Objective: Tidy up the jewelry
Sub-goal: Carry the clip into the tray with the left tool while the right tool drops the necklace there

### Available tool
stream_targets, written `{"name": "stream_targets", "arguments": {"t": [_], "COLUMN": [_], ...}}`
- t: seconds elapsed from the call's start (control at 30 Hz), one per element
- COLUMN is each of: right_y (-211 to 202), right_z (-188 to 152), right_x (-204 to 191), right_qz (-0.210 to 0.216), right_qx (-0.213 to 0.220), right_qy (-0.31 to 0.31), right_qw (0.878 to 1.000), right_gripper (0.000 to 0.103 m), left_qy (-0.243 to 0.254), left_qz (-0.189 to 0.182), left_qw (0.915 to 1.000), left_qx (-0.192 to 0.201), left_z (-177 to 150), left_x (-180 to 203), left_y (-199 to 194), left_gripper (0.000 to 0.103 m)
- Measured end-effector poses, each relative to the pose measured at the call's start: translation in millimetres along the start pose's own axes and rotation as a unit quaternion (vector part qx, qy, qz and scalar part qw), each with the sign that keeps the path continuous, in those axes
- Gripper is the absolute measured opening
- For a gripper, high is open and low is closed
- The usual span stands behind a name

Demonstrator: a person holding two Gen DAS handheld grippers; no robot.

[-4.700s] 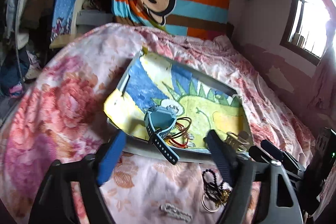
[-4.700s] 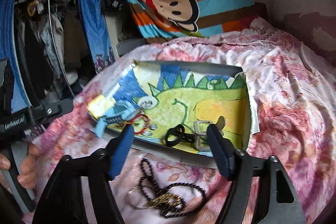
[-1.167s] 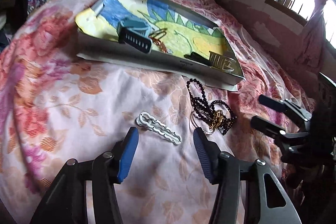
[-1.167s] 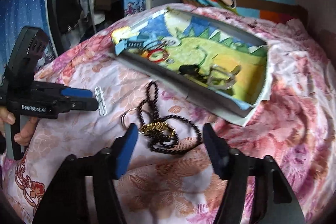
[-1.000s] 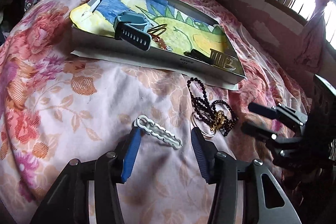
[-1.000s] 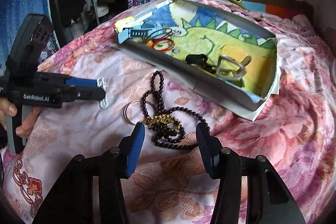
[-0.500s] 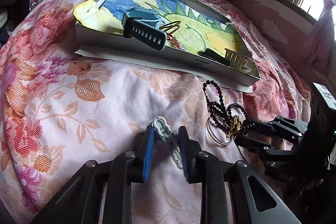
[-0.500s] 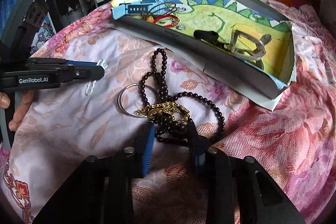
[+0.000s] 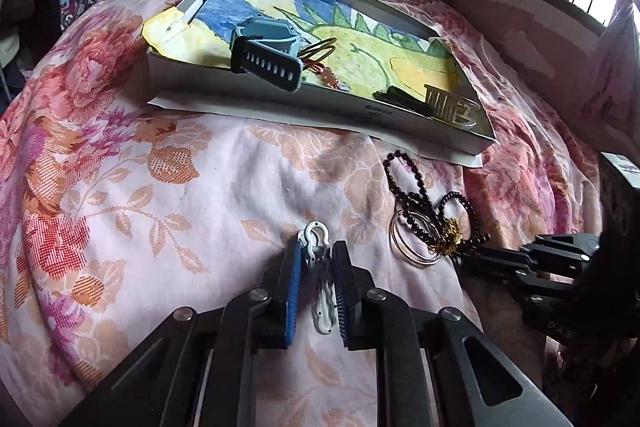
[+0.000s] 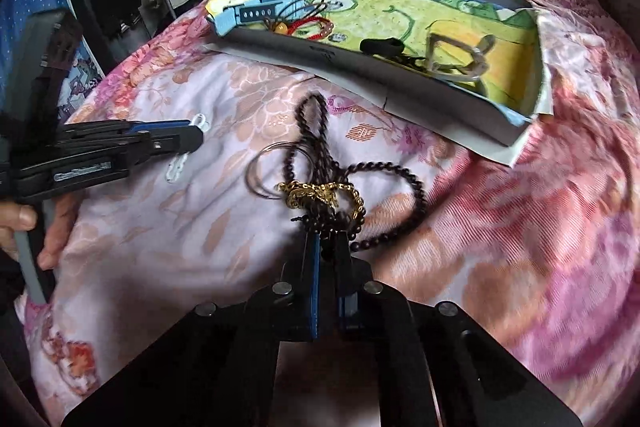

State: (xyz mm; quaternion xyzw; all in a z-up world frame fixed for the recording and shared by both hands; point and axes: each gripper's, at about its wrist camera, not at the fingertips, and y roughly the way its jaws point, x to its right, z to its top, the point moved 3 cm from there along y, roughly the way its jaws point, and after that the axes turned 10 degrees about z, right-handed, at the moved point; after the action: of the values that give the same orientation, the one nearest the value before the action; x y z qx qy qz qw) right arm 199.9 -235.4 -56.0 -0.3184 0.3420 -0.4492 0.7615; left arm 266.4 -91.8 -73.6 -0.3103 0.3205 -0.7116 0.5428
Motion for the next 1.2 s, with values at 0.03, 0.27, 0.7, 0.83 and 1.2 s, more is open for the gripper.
{"name": "stream_targets", "arguments": {"t": [0.03,0.27,0.7,0.83,1.2], "right_y": [-5.6,-47.3,-108.6,-115.3,-122.7], "right_z": [0.2,5.6,19.0,19.2,19.6], "right_x": [-0.8,-10.0,-17.5,-18.2,-19.1], "right_qz": [0.002,0.007,0.047,0.055,0.051], "right_qx": [0.006,0.064,0.196,0.219,0.248], "right_qy": [0.0,-0.007,-0.029,-0.033,-0.039], "right_qw": [1.0,0.998,0.979,0.974,0.967], "right_gripper": [0.006,0.006,0.006,0.006,0.006], "left_qy": [-0.001,-0.002,0.011,0.011,0.009], "left_qz": [0.0,-0.01,-0.04,-0.049,-0.05], "left_qw": [1.0,0.9999,0.9988,0.998,0.9977], "left_qx": [-0.001,-0.001,0.027,0.038,0.045], "left_z": [-0.3,-3.4,-4.7,-3.5,-3.9], "left_x": [0.7,6.9,23.0,25.2,25.9], "left_y": [-0.6,-9.7,-33.4,-39.8,-42.8], "left_gripper": [0.014,0.014,0.014,0.014,0.014]}}
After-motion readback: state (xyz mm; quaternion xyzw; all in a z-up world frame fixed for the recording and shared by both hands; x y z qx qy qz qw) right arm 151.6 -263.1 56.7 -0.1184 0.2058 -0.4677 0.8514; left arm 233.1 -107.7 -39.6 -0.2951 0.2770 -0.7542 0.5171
